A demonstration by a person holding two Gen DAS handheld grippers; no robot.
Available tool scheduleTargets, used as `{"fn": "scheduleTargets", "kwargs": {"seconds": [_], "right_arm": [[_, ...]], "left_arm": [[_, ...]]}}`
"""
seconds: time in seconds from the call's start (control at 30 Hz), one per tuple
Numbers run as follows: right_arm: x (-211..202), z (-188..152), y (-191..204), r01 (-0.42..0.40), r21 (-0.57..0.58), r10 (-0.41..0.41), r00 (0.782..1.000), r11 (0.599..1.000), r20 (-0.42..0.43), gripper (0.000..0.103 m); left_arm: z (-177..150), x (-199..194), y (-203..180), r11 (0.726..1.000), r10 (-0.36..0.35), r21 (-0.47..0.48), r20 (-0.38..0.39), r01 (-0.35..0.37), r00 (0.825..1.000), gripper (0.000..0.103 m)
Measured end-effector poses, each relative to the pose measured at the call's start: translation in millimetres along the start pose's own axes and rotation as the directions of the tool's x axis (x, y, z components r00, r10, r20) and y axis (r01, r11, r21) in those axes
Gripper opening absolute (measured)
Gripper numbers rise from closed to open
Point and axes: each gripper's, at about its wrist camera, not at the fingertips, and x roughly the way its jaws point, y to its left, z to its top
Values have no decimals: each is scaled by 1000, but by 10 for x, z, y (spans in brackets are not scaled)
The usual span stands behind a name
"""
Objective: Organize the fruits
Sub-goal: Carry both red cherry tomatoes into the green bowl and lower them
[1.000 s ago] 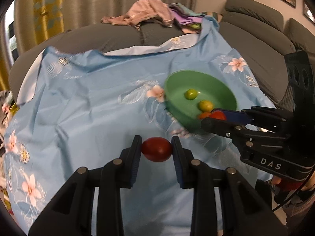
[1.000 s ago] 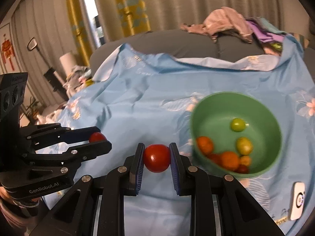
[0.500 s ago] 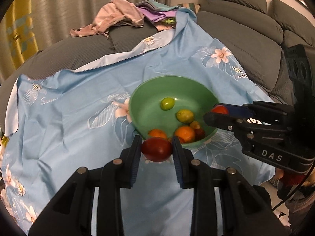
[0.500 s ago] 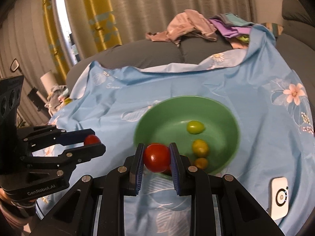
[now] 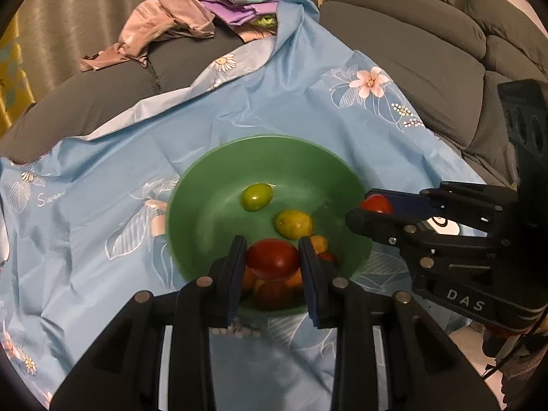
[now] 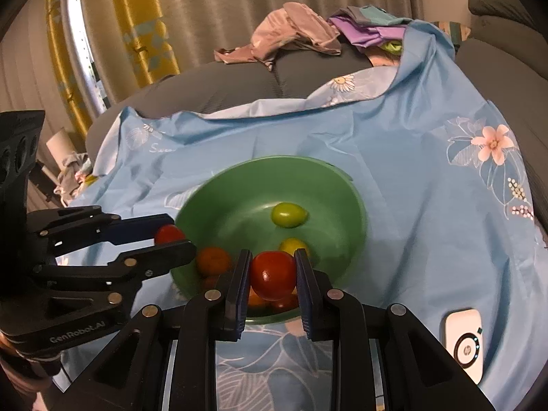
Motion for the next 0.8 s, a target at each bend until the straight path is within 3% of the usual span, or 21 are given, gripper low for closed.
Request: {"fn": "scheduleTargets", "kwargs": {"seconds": [0.8], "right_arm": [[398, 119, -105, 13, -36, -17, 996, 999, -93, 27]], "left_arm": [[63, 500, 122, 1000, 21, 2, -124, -21, 992, 32]]}}
